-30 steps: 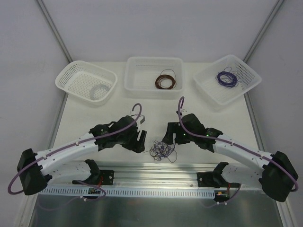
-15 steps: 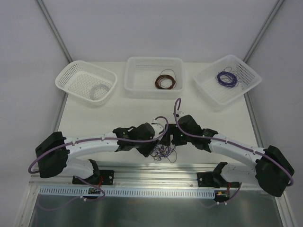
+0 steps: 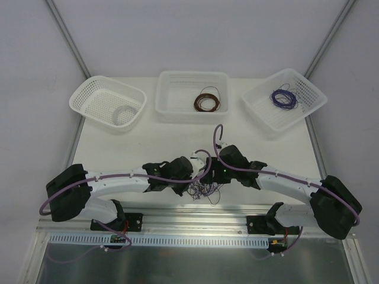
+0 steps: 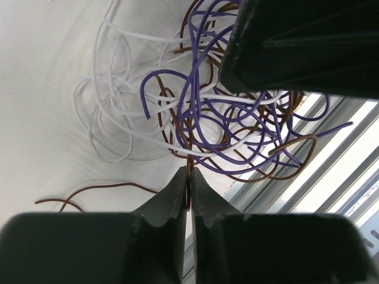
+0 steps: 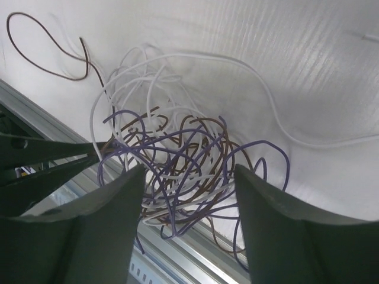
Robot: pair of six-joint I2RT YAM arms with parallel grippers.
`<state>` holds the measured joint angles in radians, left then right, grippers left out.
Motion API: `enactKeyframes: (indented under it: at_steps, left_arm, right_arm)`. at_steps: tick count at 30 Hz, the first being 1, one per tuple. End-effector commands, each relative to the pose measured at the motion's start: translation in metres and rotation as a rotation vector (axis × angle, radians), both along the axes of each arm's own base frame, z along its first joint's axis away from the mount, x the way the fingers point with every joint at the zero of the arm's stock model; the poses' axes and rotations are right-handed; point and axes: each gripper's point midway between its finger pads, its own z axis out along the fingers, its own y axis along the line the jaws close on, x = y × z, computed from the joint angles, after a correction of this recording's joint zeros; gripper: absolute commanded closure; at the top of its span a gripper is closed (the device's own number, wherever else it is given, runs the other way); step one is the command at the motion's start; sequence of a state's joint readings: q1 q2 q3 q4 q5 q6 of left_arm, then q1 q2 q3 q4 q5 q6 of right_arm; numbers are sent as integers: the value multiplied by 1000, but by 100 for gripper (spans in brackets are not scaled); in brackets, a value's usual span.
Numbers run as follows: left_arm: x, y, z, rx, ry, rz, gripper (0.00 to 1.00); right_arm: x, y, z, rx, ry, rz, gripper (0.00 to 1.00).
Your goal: Untangle the cables
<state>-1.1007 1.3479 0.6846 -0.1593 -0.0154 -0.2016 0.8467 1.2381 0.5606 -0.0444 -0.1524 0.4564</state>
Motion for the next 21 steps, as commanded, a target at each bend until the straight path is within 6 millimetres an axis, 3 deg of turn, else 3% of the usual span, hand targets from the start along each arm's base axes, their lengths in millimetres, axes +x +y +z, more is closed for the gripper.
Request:
enactKeyframes:
  at_steps: [1, 2, 5, 9, 14, 21]
  left_arm:
    - [-2, -6, 18, -76, -34, -27, 99]
    - [-3, -6, 20, -85, -36, -25, 100]
    - [-3, -6, 32, -129, -49, -15, 100]
    - [-3, -3, 45, -171, -64, 7, 100]
    - [-5, 3, 53, -201, -77, 26, 100]
    - [-2, 13, 63, -249, -94, 76, 100]
  right_arm:
    - [-1, 8, 1, 32, 12, 7, 38]
    - [-1, 7, -1, 28, 16, 6, 43]
    - [3, 5, -1, 16, 2, -9, 77]
    - [10, -12, -3, -54, -23, -45, 99]
    - [20, -45, -1, -150, -70, -92, 99]
    - [37, -109, 2, -218, -71, -251, 99]
